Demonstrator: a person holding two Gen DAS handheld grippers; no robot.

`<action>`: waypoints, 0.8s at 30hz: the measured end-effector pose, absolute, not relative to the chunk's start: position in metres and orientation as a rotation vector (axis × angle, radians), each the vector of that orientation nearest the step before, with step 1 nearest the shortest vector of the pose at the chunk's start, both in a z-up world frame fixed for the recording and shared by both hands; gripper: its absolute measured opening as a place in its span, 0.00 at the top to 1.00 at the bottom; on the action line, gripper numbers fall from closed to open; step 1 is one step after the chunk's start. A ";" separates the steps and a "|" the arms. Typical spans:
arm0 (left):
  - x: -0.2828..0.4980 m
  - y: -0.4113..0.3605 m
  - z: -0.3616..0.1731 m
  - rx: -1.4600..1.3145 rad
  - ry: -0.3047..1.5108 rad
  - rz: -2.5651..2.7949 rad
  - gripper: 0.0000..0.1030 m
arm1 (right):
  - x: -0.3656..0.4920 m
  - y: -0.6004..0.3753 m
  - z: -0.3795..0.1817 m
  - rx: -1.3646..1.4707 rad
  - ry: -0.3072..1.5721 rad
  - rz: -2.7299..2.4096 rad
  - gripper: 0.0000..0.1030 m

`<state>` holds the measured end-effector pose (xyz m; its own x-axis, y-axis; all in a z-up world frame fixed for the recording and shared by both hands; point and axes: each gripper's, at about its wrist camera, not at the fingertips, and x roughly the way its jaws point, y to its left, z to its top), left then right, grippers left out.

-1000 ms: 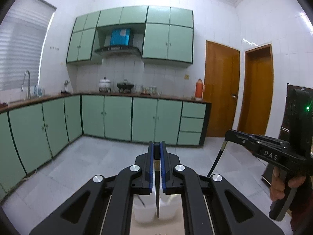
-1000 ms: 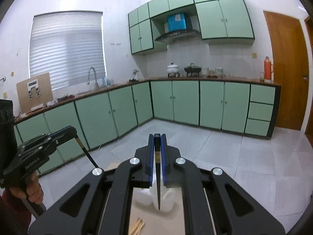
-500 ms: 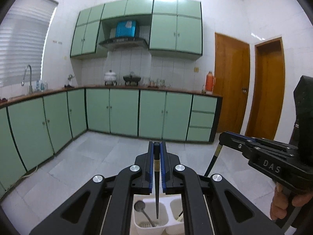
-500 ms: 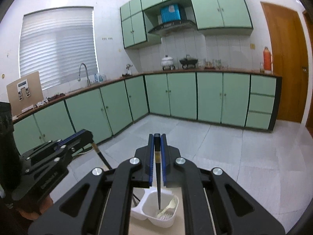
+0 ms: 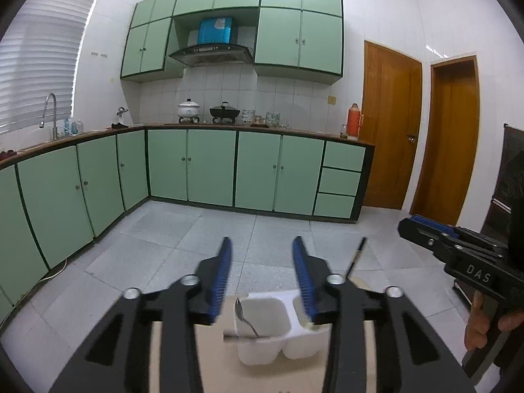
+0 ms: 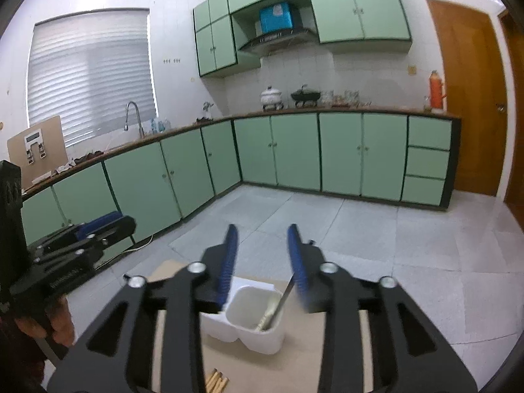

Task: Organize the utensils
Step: 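Carry both black chopsticks to the white holder and drop them in, then return to the mat and grasp a red-patterned chopstick with the right tool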

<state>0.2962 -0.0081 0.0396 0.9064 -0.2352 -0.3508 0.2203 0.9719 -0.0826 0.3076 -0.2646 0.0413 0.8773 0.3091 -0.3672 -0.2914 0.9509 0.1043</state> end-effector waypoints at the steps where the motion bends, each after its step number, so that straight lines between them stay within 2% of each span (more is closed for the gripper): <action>1: 0.289 -0.007 0.040 -0.037 0.368 -0.233 0.56 | 0.299 -0.267 0.041 0.041 0.383 0.306 0.54; 5: 0.246 -0.001 0.030 -0.044 0.370 -0.241 0.49 | 0.250 -0.273 0.026 0.011 0.350 0.273 0.33; 9: 0.206 0.003 0.008 -0.069 0.379 -0.220 0.45 | 0.203 -0.274 -0.003 0.008 0.357 0.248 0.28; 19: 0.133 0.000 -0.074 0.009 0.549 -0.197 0.44 | 0.120 -0.260 -0.086 0.034 0.524 0.268 0.28; 24: 0.114 0.004 -0.111 0.000 0.655 -0.203 0.44 | 0.092 -0.242 -0.121 -0.036 0.601 0.289 0.40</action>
